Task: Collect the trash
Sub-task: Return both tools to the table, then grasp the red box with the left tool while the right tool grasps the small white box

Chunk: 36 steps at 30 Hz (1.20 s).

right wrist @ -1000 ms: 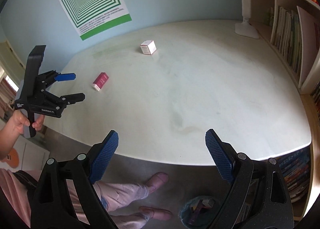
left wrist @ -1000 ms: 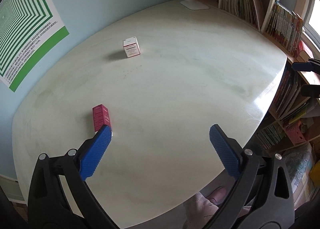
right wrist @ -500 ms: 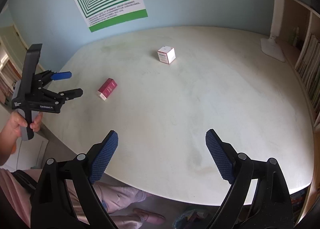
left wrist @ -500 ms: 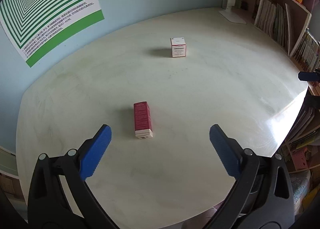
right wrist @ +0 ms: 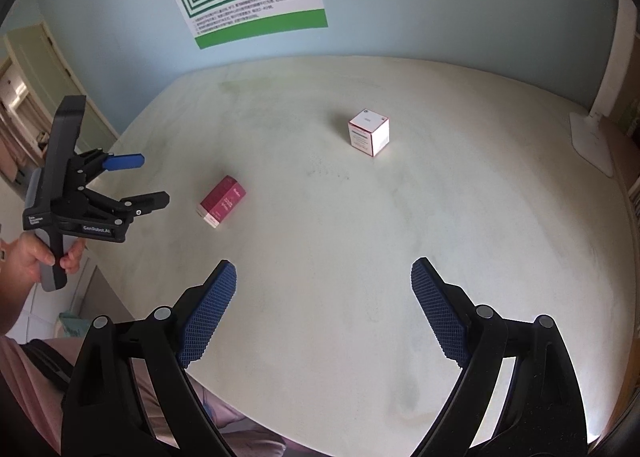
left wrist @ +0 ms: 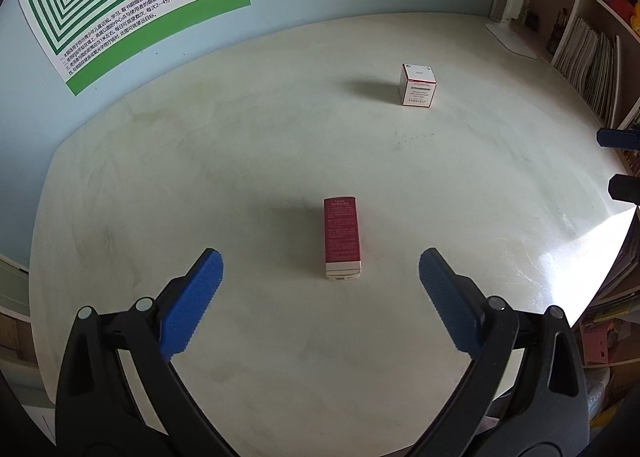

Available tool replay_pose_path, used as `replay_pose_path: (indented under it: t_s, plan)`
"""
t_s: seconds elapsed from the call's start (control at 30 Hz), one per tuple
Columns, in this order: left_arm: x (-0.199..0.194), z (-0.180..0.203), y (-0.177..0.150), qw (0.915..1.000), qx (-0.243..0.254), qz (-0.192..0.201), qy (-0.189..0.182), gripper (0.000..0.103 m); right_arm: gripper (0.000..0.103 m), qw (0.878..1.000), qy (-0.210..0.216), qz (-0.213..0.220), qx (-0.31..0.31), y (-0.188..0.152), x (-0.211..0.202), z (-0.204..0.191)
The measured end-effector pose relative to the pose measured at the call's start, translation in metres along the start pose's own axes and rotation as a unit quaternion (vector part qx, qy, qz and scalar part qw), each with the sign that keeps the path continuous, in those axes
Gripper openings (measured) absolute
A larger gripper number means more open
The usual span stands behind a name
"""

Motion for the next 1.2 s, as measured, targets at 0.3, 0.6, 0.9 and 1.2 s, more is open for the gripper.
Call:
replay_pose_path:
  t_s: [0.3,0.6,0.9,1.2]
  plan:
    - [0.016,-0.005,0.006,0.9996,-0.012,-0.024,0.004,0.096,0.089,1.0,0.012,-0.015,-0.001,0.032,0.033,0.012]
    - [0.031,0.009,0.011,0.9972,-0.042,-0.054,0.03,0.096,0.089,0.997,0.031,-0.036,-0.054,0.056,0.061,0.038]
    - [0.05,0.016,0.004,0.9906,-0.082,-0.089,0.064,0.096,0.089,0.989,0.037,-0.061,-0.13,0.093,0.095,0.059]
    - [0.068,0.005,-0.013,0.9817,-0.117,-0.126,0.082,0.096,0.089,0.978,0.056,-0.084,-0.184,0.117,0.141,0.051]
Point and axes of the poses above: each gripper's, at about its wrist camera, not at the fingertips, and x roughly the way its jaws point, z to its right, y to its top, the point moved 4 cm from there along x, roughly the way its jaws point, and after that the axes turned 8 degrees about x, right-handed, at the moved point
